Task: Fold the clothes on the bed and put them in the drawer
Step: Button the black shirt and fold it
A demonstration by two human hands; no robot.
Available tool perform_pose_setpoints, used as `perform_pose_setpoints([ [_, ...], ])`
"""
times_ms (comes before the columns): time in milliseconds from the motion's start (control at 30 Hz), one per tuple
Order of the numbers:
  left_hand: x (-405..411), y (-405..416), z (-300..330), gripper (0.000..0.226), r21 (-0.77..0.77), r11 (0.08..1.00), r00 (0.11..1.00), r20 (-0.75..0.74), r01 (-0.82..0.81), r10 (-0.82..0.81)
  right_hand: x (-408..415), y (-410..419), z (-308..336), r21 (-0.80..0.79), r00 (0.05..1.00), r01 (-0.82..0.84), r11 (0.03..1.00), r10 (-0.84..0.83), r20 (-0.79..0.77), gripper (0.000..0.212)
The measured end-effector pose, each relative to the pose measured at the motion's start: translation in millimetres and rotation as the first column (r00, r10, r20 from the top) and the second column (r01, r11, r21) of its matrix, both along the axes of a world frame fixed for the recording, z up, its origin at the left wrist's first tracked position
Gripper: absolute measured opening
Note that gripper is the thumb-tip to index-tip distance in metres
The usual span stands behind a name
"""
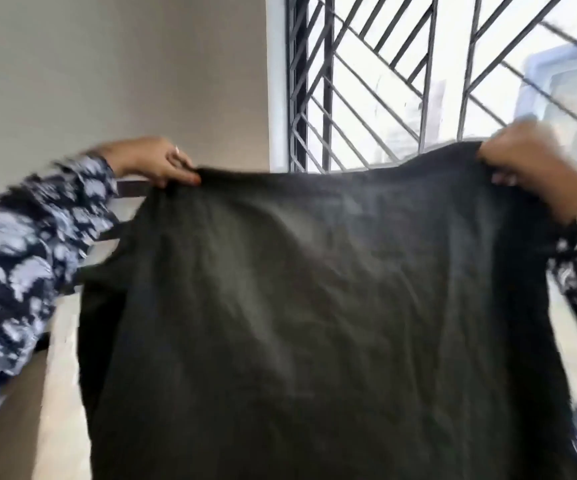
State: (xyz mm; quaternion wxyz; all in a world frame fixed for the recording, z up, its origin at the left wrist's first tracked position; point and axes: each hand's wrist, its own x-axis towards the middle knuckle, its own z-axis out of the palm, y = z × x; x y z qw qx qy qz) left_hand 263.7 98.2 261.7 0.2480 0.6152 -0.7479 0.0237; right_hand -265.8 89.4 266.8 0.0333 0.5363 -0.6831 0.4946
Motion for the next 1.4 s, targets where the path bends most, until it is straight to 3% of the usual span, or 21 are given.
perform_pose_setpoints([
  [133,-2,-82,-116,0.033,0.147,0.986,0.994,0.081,-0.082,0.071,25,-59,-138,0.201,0.994,-0.068,0.977,0.049,0.098,0.011],
  [300,-15,-159,-231,0.03,0.159,0.98,0.992,-0.026,-0.119,0.125,25,-135,-257,0.315,0.945,-0.063,0.947,-0.045,0.323,0.009],
  [533,-46,-254,-322,0.035,0.224,0.97,0.975,-0.178,-0.089,0.131,15,-218,-359,0.39,0.88,0.025,0.921,-0.205,0.428,0.014],
  [633,-48,-256,-358,0.048,0.255,0.967,0.965,-0.256,0.007,0.06,4,-232,-405,0.413,0.857,-0.049,0.91,-0.174,0.485,0.02],
  [733,-24,-229,-387,0.047,0.185,0.983,0.949,-0.311,0.013,0.046,-17,-233,-432,0.415,0.897,-0.031,0.909,-0.158,0.412,0.037],
  [800,5,-199,-405,0.042,0.165,0.985,0.936,-0.337,-0.05,0.104,-34,-235,-447,0.4,0.926,-0.032,0.916,-0.123,0.357,0.036],
  [867,36,-159,-418,0.038,0.2,0.967,0.908,-0.355,-0.156,0.22,-12,-205,-428,0.394,0.956,-0.006,0.919,-0.109,0.271,0.048],
  [967,69,-100,-435,0.042,0.362,0.865,0.817,-0.336,-0.347,0.468,40,-159,-401,0.356,0.992,0.008,0.934,-0.053,0.116,0.046],
  [1033,78,-57,-443,0.055,0.537,0.733,0.758,-0.239,-0.417,0.606,75,-131,-391,0.347,0.997,-0.044,0.937,0.022,0.067,0.041],
  [1133,77,-6,-460,0.095,0.763,0.471,0.762,0.041,-0.442,0.647,118,-109,-390,0.382,0.986,-0.159,0.91,0.165,0.018,0.04],
  [1167,72,7,-465,0.098,0.778,0.463,0.784,0.061,-0.426,0.618,131,-105,-392,0.4,0.981,-0.188,0.897,0.195,0.023,0.038],
  [1300,41,44,-478,0.046,0.667,0.693,0.838,-0.189,-0.273,0.512,190,-85,-390,0.425,0.936,-0.334,0.842,0.351,0.04,0.024],
  [1400,35,48,-471,0.027,0.565,0.772,0.812,-0.282,-0.289,0.511,225,-70,-382,0.443,0.874,-0.45,0.775,0.483,0.042,0.017],
])
